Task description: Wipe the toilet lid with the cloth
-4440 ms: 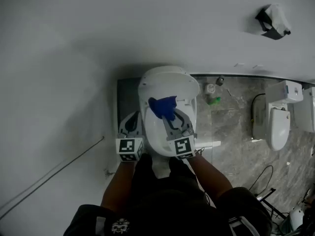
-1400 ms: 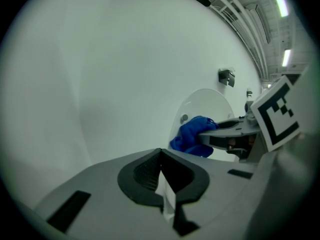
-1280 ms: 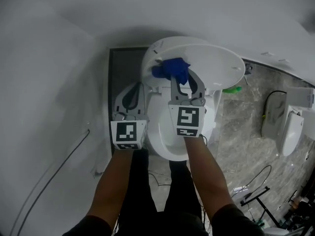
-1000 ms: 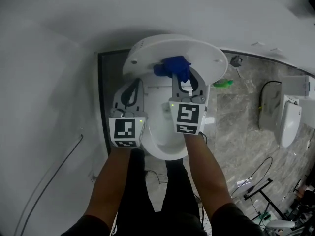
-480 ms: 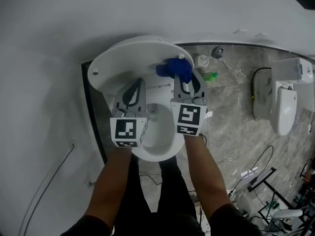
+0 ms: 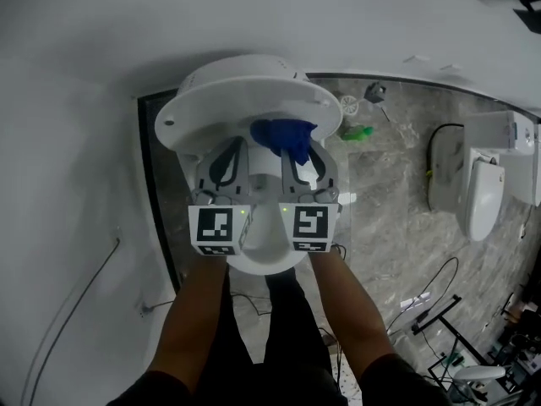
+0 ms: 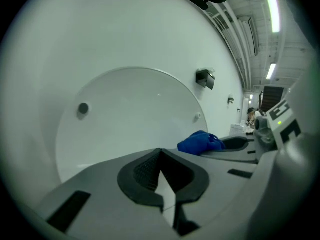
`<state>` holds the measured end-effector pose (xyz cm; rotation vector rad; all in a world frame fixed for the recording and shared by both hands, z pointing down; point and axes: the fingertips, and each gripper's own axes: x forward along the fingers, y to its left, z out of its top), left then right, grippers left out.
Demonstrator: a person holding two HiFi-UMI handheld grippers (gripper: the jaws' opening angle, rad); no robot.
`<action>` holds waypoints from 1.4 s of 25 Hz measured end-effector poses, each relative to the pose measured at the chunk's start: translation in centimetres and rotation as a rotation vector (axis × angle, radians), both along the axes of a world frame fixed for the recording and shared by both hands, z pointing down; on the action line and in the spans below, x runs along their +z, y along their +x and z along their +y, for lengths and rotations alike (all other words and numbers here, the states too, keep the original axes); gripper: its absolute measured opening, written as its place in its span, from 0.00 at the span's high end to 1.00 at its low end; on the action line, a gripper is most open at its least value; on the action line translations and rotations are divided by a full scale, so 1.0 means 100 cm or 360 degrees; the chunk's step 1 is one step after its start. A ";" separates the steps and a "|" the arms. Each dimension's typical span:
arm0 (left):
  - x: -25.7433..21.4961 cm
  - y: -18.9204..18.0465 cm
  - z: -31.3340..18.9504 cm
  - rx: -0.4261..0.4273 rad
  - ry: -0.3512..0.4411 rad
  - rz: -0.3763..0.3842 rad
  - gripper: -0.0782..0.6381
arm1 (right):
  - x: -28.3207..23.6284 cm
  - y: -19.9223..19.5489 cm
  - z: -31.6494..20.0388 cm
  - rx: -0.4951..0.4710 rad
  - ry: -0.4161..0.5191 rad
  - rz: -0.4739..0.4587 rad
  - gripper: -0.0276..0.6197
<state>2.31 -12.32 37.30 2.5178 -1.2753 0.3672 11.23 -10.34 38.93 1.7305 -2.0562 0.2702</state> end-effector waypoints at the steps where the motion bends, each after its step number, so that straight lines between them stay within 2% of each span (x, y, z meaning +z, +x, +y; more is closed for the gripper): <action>1: 0.003 -0.015 0.001 -0.0035 -0.0015 -0.0016 0.88 | 0.004 -0.015 0.002 -0.0037 -0.0018 -0.0011 0.78; 4: 0.014 -0.066 0.001 -0.0132 -0.0048 -0.0079 0.88 | 0.018 -0.064 0.001 -0.0133 -0.0063 -0.0037 0.78; 9: 0.024 -0.149 -0.005 -0.0342 -0.0092 -0.0087 0.88 | 0.032 -0.147 -0.015 -0.0315 -0.0088 -0.0070 0.78; 13: 0.037 -0.195 -0.006 -0.0450 -0.0090 -0.0101 0.88 | 0.047 -0.199 -0.029 -0.0441 -0.0097 -0.0055 0.78; 16: 0.046 -0.214 -0.011 -0.0479 -0.0101 -0.0113 0.88 | 0.051 -0.213 -0.044 -0.0430 -0.0106 -0.0045 0.78; 19: 0.050 -0.212 -0.016 -0.0474 -0.0111 -0.0112 0.88 | 0.050 -0.208 -0.052 -0.0379 -0.0110 -0.0049 0.78; 24: 0.052 -0.174 -0.025 -0.0378 -0.0114 -0.0134 0.88 | 0.048 -0.183 -0.064 -0.0318 -0.0087 -0.0016 0.78; 29: 0.064 -0.142 -0.026 -0.0328 -0.0151 -0.0127 0.88 | 0.054 -0.144 -0.063 -0.0226 -0.0086 0.0029 0.78; 35: 0.062 -0.088 -0.029 -0.0212 -0.0118 -0.0101 0.88 | 0.054 -0.082 -0.056 -0.0093 -0.0077 0.0140 0.78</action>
